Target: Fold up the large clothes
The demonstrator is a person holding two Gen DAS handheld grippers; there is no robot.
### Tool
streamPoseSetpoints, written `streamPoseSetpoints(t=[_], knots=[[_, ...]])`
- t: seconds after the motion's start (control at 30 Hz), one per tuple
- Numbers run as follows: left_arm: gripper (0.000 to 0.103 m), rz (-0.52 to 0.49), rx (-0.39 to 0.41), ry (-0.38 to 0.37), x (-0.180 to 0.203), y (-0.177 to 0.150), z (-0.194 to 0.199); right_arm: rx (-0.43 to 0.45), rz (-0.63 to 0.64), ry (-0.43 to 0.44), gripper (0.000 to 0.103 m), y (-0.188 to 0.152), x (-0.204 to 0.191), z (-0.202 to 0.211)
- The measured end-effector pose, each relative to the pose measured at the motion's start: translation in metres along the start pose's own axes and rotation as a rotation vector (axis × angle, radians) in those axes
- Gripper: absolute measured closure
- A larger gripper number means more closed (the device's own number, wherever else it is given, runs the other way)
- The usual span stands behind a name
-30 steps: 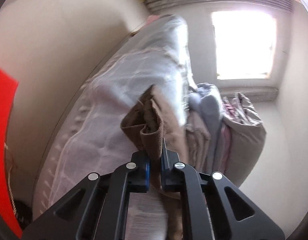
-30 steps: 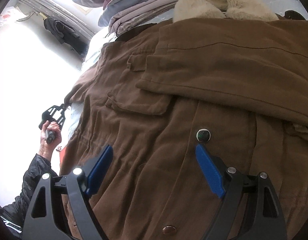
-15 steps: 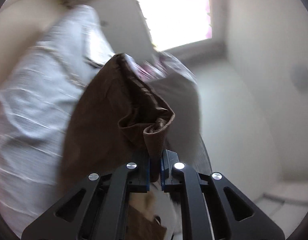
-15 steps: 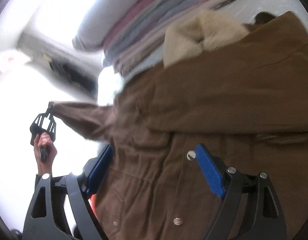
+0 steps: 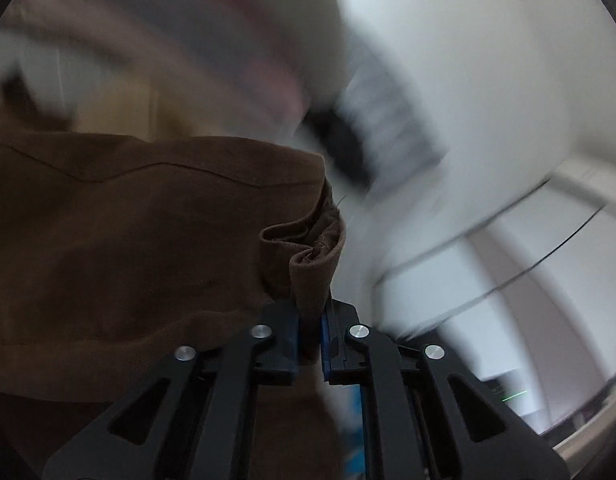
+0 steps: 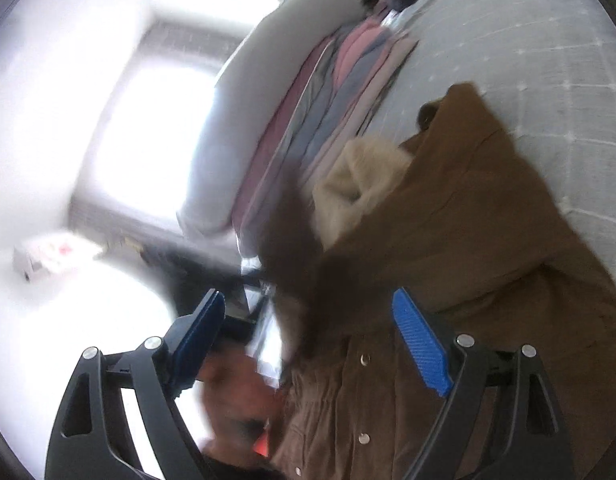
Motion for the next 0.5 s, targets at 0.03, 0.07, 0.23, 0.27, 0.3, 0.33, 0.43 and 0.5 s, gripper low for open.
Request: streamPoseSetpoints(t=[0.03,0.07,0.23,0.27,0.3,0.33,0.43,0.5], knots=[[0.086,0.02,-0.075,0.097,-0.018,-0.016,-0.033,0.01,-0.008,0.002,0.02,0.003,0.002,0.003],[0.082,0.042,-0.14,0.17,-0.033,-0.03,-0.056,0.016,-0.011,0.003,0.02,0.005,0.004,0.005],[0.051,-0.036,-0.193,0.211,-0.035,-0.053,-0.077,0.003,0.009,0.034,0.02,0.004,-0.007,0.001],[0.05,-0.051,-0.198,0.214,-0.028,-0.053,-0.071,0.006,0.01,0.037,0.019,0.003,-0.008,0.003],[0.049,-0.071,-0.194,0.197,-0.02,-0.049,-0.063,0.011,0.009,0.037,0.018,0.004,-0.009,0.001],[0.047,-0.083,-0.189,0.178,-0.013,-0.044,-0.057,0.012,0.007,0.034,0.017,0.002,-0.008,0.0],[0.041,-0.085,-0.155,0.12,0.005,-0.032,-0.022,-0.004,-0.021,0.029,0.017,-0.004,-0.003,-0.005],[0.039,-0.057,-0.136,0.092,0.003,-0.036,0.012,-0.029,-0.025,0.021,0.017,-0.01,-0.001,-0.014]])
Point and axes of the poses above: each gripper's, at about its wrist camera, not at the fingertips, and z roughly against the way its jaws point, x to its right, y to its top, the point moved 6 cm from there along -z, roughly the way its jaws point, and after that the axes turned 13 degrees about z, right-handed, at the moved point
